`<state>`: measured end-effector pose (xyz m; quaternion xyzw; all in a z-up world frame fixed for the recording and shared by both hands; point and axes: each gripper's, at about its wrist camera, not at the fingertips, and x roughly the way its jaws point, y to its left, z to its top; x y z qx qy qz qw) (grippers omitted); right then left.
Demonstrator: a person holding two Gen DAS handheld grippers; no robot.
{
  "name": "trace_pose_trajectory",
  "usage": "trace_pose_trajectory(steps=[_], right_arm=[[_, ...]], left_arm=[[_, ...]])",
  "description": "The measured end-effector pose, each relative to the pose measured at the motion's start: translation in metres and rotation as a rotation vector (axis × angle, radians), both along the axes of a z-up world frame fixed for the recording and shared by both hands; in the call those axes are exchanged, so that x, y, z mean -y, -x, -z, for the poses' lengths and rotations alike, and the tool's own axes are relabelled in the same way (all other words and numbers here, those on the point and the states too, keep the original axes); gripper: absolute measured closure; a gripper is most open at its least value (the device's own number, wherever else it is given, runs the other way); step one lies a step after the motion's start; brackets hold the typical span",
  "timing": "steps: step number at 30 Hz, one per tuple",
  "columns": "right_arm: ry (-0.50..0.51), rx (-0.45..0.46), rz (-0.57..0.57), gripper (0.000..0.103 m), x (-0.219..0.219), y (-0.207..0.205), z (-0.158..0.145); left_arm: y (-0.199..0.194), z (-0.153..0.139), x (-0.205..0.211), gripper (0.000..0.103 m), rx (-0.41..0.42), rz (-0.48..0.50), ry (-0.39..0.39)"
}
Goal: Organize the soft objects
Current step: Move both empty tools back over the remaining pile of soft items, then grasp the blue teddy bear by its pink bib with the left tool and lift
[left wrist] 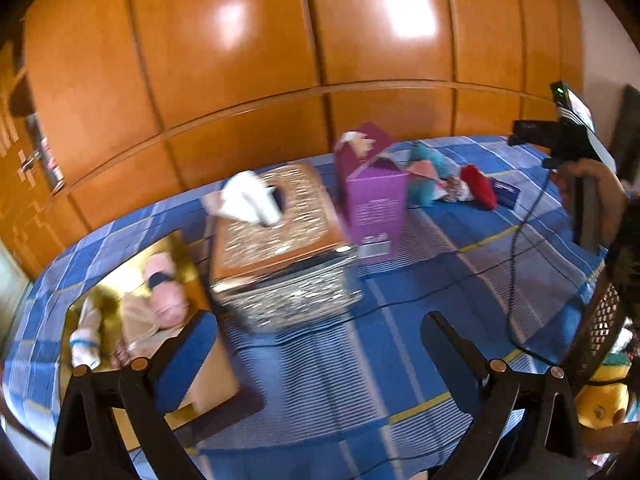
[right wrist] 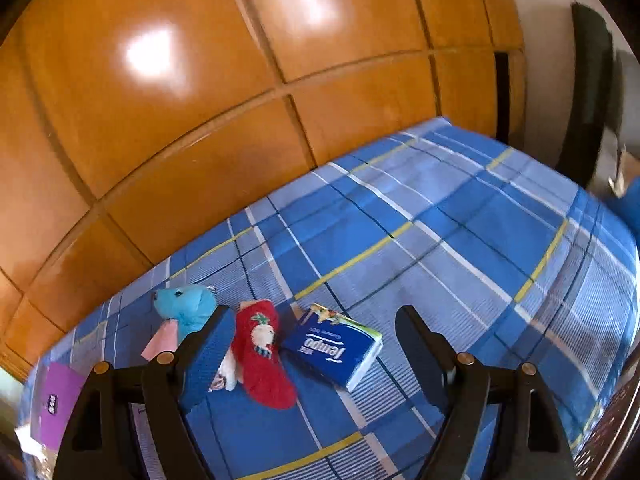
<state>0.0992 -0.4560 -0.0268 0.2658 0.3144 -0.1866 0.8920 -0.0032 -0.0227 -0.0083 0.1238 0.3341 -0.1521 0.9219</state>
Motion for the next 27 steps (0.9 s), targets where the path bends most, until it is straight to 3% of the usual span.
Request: trace_pose_trajectory(steps=[7,15,27], right_arm=[[-0.093,-0.041,0.042,0.020,0.011,0.006,0.011],[-0.210,-0.041,0.124,0.020,0.033,0.017,0.022],[-0.292,-0.014,0.111,0.020,0.038,0.019,0.027]], left_arm=[[-0.015,0.010,0.046,0.003,-0.084,0.081,-0.020],[-0.027,0.007,0.098,0.003,-0.108,0.186,-0.023],[-0.097,-0.004,0.181,0.003,-0.171,0.209,0.021]])
